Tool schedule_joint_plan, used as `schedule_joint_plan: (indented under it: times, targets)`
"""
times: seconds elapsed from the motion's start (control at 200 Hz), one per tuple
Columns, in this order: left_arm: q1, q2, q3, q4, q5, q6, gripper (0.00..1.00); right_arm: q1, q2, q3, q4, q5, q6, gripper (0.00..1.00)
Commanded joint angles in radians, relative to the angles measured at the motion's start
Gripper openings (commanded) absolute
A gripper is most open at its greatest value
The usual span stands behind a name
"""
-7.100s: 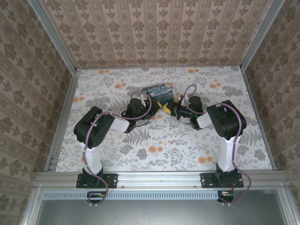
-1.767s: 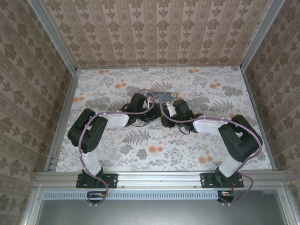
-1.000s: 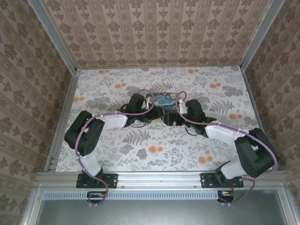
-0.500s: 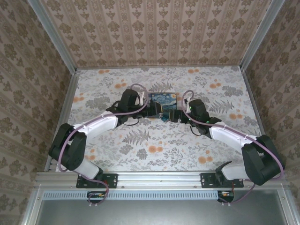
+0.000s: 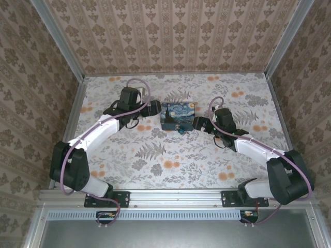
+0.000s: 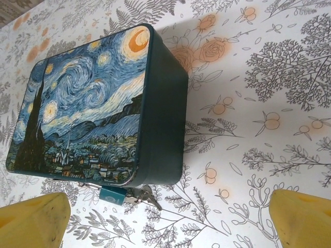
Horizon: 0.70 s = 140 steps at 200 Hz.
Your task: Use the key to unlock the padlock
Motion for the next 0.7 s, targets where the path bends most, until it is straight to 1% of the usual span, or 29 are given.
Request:
schedule_joint_plan:
  times: [0.0, 0.065, 0.155, 0.23, 0.39, 0.475, 0.49, 0.55, 0.625, 0.695]
  targets:
    - [0.037, -0.042, 0.005, 0.015, -0.078, 0.053, 1.00, 0.001, -0.008, -0.023, 0.043, -0.034, 0.072, 0.99]
    - [0.043, -0.066, -0.045, 0.094, -0.108, 0.057, 1.00, 0.002, 0.000, -0.016, 0.040, -0.071, 0.086, 1.00]
    - [0.045, -0.104, -0.108, 0.196, -0.178, 0.075, 1.00, 0.005, 0.013, -0.014, 0.054, -0.126, 0.117, 0.99]
    - [0.051, -0.126, -0.136, 0.233, -0.230, 0.087, 1.00, 0.013, 0.025, -0.020, 0.062, -0.159, 0.147, 0.99]
    - [0.071, -0.121, -0.122, 0.217, -0.245, 0.083, 1.00, 0.047, 0.056, -0.054, 0.113, -0.221, 0.203, 0.99]
    - [0.079, -0.111, -0.122, 0.220, -0.233, 0.058, 1.00, 0.072, 0.056, -0.068, 0.136, -0.222, 0.219, 1.00]
    - [0.080, -0.107, -0.123, 0.223, -0.228, 0.056, 1.00, 0.076, 0.082, -0.072, 0.140, -0.223, 0.221, 1.00]
    - [0.080, -0.101, -0.124, 0.224, -0.225, 0.052, 1.00, 0.089, 0.102, -0.077, 0.164, -0.224, 0.231, 1.00]
    - [0.080, -0.087, -0.112, 0.197, -0.208, 0.058, 1.00, 0.104, 0.134, -0.078, 0.200, -0.230, 0.245, 0.99]
    - [0.081, -0.067, -0.085, 0.137, -0.195, 0.054, 1.00, 0.115, 0.171, -0.062, 0.230, -0.239, 0.255, 1.00]
